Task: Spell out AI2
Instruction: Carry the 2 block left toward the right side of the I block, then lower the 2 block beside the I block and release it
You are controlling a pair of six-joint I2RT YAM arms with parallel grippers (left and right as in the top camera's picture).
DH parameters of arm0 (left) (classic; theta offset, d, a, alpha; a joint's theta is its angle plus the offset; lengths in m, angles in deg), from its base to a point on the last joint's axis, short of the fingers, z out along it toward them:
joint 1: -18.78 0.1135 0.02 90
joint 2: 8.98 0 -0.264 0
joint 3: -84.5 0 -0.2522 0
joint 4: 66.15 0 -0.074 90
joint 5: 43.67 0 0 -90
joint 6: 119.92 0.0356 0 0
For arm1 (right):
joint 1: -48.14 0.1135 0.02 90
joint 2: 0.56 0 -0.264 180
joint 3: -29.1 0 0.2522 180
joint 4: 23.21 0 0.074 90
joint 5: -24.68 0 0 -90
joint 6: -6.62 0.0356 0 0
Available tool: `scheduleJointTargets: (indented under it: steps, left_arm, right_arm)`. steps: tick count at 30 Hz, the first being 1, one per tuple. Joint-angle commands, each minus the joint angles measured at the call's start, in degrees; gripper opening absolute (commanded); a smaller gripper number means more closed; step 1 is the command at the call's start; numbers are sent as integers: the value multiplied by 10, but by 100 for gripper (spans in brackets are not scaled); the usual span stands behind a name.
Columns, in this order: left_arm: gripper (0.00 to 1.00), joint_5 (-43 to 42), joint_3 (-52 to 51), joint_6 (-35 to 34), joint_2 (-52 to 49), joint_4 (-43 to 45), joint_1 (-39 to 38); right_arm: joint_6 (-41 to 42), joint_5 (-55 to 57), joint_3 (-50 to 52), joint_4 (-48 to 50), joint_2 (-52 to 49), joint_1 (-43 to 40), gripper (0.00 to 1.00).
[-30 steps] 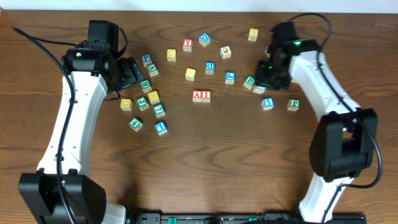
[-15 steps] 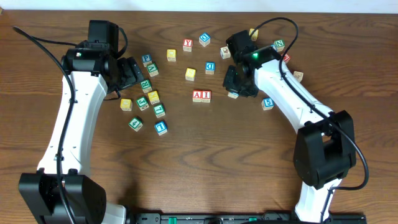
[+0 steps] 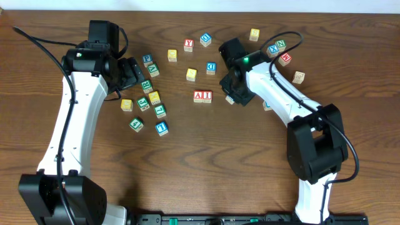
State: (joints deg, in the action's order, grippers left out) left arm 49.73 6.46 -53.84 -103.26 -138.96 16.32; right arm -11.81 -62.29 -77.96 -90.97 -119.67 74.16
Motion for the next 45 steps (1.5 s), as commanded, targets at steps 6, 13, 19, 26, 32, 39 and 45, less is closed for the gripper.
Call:
scheduleJointTargets:
  steps: [6,13,19,26,32,39,45]
  left_arm:
    - [98,12,5,3,-1,-3,0]
    - [98,11,5,3,-1,-3,0]
    - [98,12,5,3,-1,-3,0]
    - [98,12,5,3,-1,-3,0]
    - [98,12,5,3,-1,-3,0]
    - [98,12,5,3,-1,-3,0]
    - [98,11,5,3,-1,-3,0]
  right_arm:
    - [154,54,4,9,-27,33,15]
    - [203,93,4,9,-39,51,17]
    - [223,119,4,33,-43,53,21]
    - [246,118,4,55,-65,54,20]
    - [248,115,4,65,-71,55,31]
    - [230,116,4,65,-69,49,62]
    - [194,132,3,65,-46,47,64]
